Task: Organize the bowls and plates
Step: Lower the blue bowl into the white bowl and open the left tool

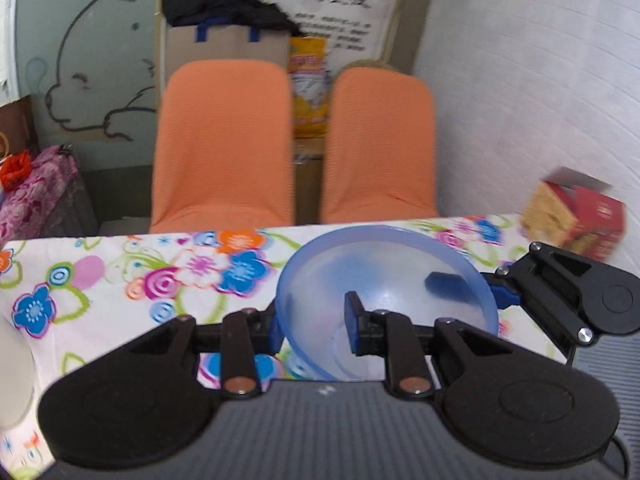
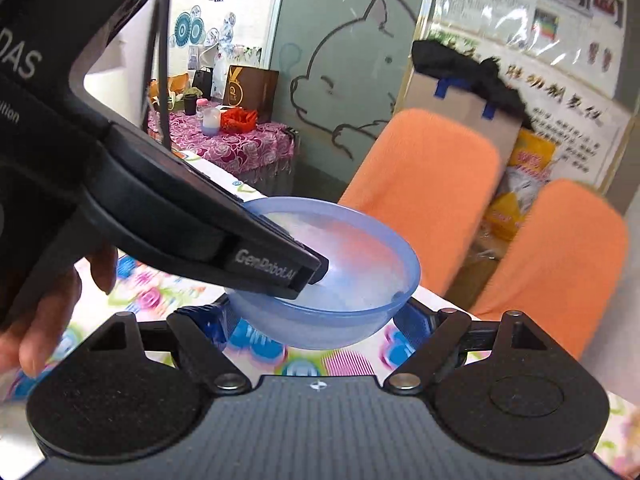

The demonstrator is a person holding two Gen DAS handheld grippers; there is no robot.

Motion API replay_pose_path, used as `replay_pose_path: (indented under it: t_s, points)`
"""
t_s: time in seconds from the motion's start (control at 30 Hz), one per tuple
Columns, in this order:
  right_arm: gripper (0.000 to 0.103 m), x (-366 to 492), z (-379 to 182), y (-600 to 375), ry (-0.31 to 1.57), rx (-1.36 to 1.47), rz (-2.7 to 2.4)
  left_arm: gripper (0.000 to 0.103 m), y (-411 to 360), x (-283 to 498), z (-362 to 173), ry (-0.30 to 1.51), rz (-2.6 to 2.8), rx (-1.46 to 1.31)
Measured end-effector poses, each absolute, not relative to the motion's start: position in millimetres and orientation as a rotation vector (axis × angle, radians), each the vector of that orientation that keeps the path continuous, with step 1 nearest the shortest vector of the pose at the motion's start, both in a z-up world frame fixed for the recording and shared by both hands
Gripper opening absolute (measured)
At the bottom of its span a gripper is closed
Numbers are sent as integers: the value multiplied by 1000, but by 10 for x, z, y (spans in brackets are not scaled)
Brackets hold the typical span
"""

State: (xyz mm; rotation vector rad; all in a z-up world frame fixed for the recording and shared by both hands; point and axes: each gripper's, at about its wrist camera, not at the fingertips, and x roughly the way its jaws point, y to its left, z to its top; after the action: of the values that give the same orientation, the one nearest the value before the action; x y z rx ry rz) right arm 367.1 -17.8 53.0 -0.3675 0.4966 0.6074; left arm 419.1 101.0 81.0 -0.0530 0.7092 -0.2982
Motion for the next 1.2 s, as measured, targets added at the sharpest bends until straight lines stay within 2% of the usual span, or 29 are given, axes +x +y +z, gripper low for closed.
replay_pose_path:
  t_s: [0.13, 0.3, 0.57, 0.6, 0.7, 0.8, 0.93, 1.2]
  points:
    - [70, 3059, 617, -604, 502, -370, 550, 21, 545, 3580, 793, 715, -396, -37]
    - [70, 2447, 455, -1091, 555, -327, 471, 21, -41, 2974, 533, 723, -478, 28]
    - [70, 2169, 62, -1446, 610, -214, 429, 22, -409, 2693, 168, 791, -507, 89]
    - [70, 2151, 17, -1458, 605, -213, 431, 25, -424, 2693, 143, 795, -507, 96]
    - [70, 2101, -107, -1526, 599, -200, 433, 55, -463, 2719, 47, 795, -459, 142]
    - [70, 2078, -191, -1607, 612, -179, 426, 66, -446, 2757, -19, 799, -429, 156]
    - [71, 1918, -285, -1744, 603, -173, 420, 71, -390, 2776, -33, 809, -420, 144]
    - [71, 1624, -300, -1996, 619, -36, 408, 74, -128, 2671, 107, 794, -427, 36]
